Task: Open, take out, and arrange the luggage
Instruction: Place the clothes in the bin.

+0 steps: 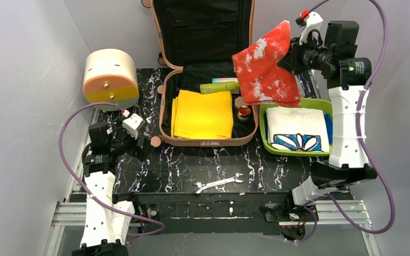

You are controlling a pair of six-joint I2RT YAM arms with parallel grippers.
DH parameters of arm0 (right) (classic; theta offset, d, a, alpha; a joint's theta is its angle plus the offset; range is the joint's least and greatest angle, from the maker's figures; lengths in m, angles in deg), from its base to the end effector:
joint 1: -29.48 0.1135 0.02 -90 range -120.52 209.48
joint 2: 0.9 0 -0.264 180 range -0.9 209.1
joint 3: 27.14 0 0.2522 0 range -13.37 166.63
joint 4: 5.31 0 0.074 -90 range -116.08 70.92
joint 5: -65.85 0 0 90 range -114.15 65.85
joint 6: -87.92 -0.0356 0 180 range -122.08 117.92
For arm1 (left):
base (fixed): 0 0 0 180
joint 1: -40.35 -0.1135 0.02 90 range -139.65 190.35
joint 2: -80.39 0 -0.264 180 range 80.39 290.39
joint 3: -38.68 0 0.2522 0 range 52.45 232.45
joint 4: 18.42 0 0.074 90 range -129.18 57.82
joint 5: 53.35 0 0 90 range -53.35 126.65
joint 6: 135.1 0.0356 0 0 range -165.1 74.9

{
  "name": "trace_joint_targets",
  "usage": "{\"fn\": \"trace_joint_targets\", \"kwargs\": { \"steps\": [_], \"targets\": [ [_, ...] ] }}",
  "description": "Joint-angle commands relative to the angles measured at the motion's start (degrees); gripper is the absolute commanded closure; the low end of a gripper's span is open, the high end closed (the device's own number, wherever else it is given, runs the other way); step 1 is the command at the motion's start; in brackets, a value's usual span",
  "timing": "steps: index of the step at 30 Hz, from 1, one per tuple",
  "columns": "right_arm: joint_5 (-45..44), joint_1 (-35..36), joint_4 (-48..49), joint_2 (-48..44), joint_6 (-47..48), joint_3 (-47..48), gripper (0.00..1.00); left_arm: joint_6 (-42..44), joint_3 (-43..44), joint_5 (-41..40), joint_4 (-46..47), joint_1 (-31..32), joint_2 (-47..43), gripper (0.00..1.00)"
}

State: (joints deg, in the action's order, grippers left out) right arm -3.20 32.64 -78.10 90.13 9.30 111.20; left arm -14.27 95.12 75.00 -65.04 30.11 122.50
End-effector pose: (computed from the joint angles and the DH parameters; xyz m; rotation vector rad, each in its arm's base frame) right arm 0.2914 0.0288 0.5167 -0.4801 1.9361 0.2757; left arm 0.1561 0.0058 0.2985 0.7259 1.8772 -0.2617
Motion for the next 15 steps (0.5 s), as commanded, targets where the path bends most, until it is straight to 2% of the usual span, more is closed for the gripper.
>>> {"fn": "trace_joint_targets", "kwargs": {
  "steps": [1,4,7,11,15],
  "targets": [
    [12.88,0.77,10.15,-6.07,-10.6,2.35,0.99,-0.24,-0.58,0.39,-0.18,-0.79,-1.44,0.02],
    [18.81,0.79,14.6,-8.46,-14.92,-0.4,0.99,-0.28,-0.66,0.71,-0.32,-1.22,-1.67,0.02],
    [21.08,0.8,18.44,-10.47,-18.39,-4.6,0.99,-0.32,-0.61,0.92,-0.36,-1.48,-1.68,0.02],
    [11.43,0.75,18.75,-10.7,-18.79,-14.79,0.99,-0.33,-0.75,1.1,-0.36,-1.66,-1.9,0.02],
    [-0.63,0.49,15.34,-7.5,-13.53,-27.88,0.99,-0.2,-0.75,1.33,-0.37,-1.7,-2.03,0.02]
  ]
}}
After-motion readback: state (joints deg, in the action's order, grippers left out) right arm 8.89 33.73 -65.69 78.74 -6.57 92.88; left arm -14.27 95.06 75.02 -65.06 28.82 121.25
